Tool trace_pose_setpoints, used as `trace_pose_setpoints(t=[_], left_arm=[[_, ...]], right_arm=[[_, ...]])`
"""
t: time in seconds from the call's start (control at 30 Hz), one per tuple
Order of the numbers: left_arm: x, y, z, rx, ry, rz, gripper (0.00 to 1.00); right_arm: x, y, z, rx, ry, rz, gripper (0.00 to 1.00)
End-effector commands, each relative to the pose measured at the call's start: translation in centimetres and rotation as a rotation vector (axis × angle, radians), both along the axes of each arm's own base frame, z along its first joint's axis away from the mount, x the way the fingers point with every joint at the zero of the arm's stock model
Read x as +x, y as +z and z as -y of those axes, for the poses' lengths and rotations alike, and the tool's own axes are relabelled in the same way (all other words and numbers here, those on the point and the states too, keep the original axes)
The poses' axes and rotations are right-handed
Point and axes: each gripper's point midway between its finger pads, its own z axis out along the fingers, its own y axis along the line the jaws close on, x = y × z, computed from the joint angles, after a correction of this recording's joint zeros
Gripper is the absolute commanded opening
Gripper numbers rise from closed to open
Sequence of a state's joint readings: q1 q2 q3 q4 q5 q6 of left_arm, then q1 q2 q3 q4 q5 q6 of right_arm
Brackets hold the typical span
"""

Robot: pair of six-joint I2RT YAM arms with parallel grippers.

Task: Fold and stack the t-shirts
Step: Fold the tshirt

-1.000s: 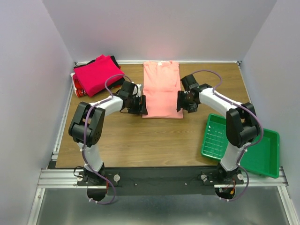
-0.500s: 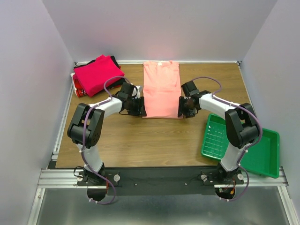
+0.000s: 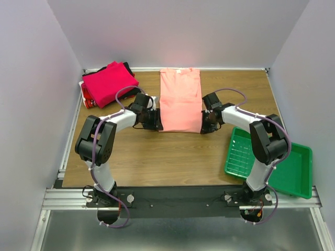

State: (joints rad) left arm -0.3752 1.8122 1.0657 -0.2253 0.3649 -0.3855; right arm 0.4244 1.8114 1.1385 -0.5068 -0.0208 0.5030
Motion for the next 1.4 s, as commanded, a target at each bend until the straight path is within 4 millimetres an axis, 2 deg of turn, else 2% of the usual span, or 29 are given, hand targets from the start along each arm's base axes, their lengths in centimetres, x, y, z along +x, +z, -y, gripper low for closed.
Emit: trace_pose_setpoints(t=[0.0, 0.23, 0.3, 0.63, 0.67, 0.77, 0.9, 1.03, 1.17, 1.37], left_arm=[[-2.2, -1.6, -0.3, 0.014, -0.018, -0.075, 0.50], [-2.3, -2.1, -0.4, 0.022, -0.018, -0.083, 0.46], [-2.3, -2.2, -0.2, 0.017, -0.023, -0.087, 0.42], [-2.7, -2.7, 0.5, -0.001, -0.052, -0.103, 0.32], [-2.9, -2.7, 0.7, -0.006, -0.061, -0.106, 0.27], [-3.1, -3.1, 1.0, -0.011, -0.074, -0.119, 0.19], [-3.3, -3.3, 1.0, -0.003, -0.083, -0.125, 0.00], [-2.9, -3.2, -0.1, 0.061, -0.066, -0.101, 0.00], [-2.6, -2.8, -1.5, 0.132, -0.043, -0.074, 0.00], [-2.9, -2.4, -2.2, 0.157, -0.032, -0.068, 0.00]], right_arm=[[-0.9, -1.5, -0.1, 0.009, -0.002, -0.048, 0.26], [-0.7, -1.4, -0.2, 0.013, -0.002, -0.047, 0.26], [-0.7, -1.4, -0.2, 0.012, -0.003, -0.046, 0.26], [-0.5, -1.3, -0.2, 0.013, -0.010, -0.042, 0.22], [-0.5, -1.3, -0.2, 0.013, -0.011, -0.040, 0.22], [-0.6, -1.3, -0.2, 0.013, -0.010, -0.040, 0.21], [-0.6, -1.2, -0.1, 0.010, -0.011, -0.037, 0.12], [-0.8, -0.8, 0.1, 0.008, -0.011, -0.029, 0.01], [-1.5, -0.5, 0.9, -0.018, -0.020, -0.024, 0.00], [-1.9, -0.2, 1.9, -0.054, -0.035, -0.019, 0.00]])
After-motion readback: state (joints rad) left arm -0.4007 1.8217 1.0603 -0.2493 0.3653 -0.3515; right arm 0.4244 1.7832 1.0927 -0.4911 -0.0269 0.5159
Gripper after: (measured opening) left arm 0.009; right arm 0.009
